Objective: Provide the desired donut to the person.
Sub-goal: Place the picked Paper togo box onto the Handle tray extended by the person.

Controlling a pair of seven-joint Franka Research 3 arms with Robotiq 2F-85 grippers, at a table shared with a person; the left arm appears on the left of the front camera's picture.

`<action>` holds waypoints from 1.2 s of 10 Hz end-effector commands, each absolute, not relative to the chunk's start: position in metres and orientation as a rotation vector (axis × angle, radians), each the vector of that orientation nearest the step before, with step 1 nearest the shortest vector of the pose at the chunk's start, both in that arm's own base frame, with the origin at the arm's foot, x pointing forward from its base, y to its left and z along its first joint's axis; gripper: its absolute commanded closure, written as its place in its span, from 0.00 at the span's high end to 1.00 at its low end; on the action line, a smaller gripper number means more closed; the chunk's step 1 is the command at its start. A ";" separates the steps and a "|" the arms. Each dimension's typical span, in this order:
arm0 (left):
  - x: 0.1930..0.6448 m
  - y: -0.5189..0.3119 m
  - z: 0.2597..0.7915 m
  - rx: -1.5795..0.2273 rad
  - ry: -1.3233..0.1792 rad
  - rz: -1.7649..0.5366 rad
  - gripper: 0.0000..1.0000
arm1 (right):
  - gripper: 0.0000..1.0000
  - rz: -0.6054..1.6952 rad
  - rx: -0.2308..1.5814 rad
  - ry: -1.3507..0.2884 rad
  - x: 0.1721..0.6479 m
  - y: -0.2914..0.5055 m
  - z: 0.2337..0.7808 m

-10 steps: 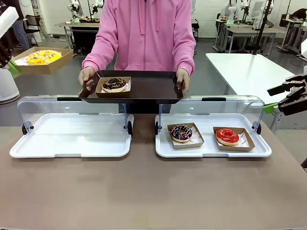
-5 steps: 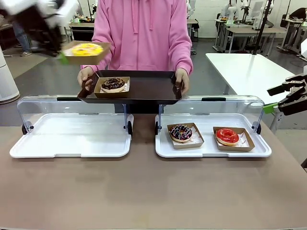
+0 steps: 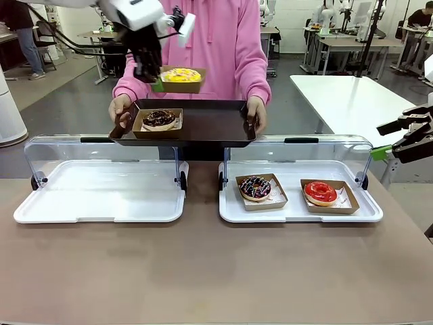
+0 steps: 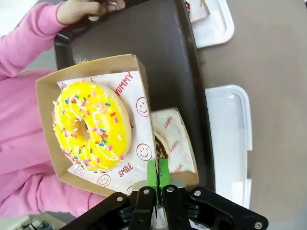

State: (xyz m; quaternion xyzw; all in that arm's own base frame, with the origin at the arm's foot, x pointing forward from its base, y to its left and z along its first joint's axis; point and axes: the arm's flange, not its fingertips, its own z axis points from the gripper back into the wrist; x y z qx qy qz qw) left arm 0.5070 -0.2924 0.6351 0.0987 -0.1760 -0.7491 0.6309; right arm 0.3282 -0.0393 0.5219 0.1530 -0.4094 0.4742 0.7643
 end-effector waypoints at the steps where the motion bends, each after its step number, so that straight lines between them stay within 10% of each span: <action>1: 0.528 -0.319 0.628 0.237 -0.359 -1.654 0.01 | 1.00 1.017 0.356 -0.904 0.332 -0.037 0.521; 12: 0.553 -0.371 0.549 0.176 -0.294 -1.633 0.01 | 1.00 1.017 0.356 -0.904 0.332 -0.037 0.521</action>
